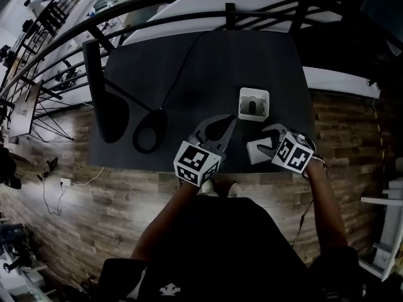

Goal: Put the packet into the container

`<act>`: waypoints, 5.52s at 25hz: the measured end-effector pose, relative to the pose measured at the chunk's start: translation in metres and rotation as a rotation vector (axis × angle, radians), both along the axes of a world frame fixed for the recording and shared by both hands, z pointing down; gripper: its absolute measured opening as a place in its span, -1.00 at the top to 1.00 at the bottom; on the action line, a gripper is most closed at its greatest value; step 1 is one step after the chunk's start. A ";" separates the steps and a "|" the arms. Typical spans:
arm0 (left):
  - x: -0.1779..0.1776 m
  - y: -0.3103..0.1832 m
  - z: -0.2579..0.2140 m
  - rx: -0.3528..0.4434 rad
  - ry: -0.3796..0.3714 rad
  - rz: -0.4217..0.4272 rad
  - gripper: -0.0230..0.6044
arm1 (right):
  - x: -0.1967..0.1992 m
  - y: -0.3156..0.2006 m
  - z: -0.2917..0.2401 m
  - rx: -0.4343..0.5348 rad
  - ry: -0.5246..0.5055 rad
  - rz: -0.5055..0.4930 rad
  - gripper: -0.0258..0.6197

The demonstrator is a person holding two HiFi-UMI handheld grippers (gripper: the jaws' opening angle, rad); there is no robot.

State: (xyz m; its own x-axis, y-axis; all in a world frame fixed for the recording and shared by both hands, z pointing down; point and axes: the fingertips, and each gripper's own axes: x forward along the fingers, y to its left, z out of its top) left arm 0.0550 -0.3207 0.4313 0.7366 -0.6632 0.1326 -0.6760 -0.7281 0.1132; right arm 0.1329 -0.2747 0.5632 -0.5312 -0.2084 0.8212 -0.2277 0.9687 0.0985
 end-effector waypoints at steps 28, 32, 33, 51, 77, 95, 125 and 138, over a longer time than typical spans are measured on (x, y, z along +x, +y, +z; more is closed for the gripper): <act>-0.041 -0.002 0.005 0.018 -0.043 -0.036 0.91 | 0.021 0.037 0.144 -0.168 0.489 -0.372 -0.66; -0.039 -0.003 0.006 0.023 -0.051 -0.031 0.91 | 0.021 0.031 0.141 -0.166 0.482 -0.369 -0.32; -0.040 -0.004 0.006 0.022 -0.052 -0.029 0.91 | 0.021 0.031 0.140 -0.171 0.482 -0.372 -0.30; -0.039 -0.011 0.006 0.021 -0.042 -0.029 0.91 | 0.007 -0.035 0.068 -0.119 0.453 -0.305 -0.27; -0.091 -0.028 0.000 -0.001 -0.009 -0.164 0.91 | -0.003 -0.167 0.079 -0.090 0.461 -0.073 -0.27; -0.097 -0.025 0.003 -0.005 -0.043 -0.162 0.91 | -0.001 -0.170 0.098 -0.116 0.452 -0.028 -0.28; -0.082 -0.030 -0.005 0.028 -0.007 -0.098 0.91 | -0.085 -0.133 -0.086 0.277 -0.234 0.134 0.49; -0.072 -0.030 -0.017 0.068 0.009 -0.069 0.91 | -0.084 -0.081 -0.166 0.380 -0.694 0.395 0.91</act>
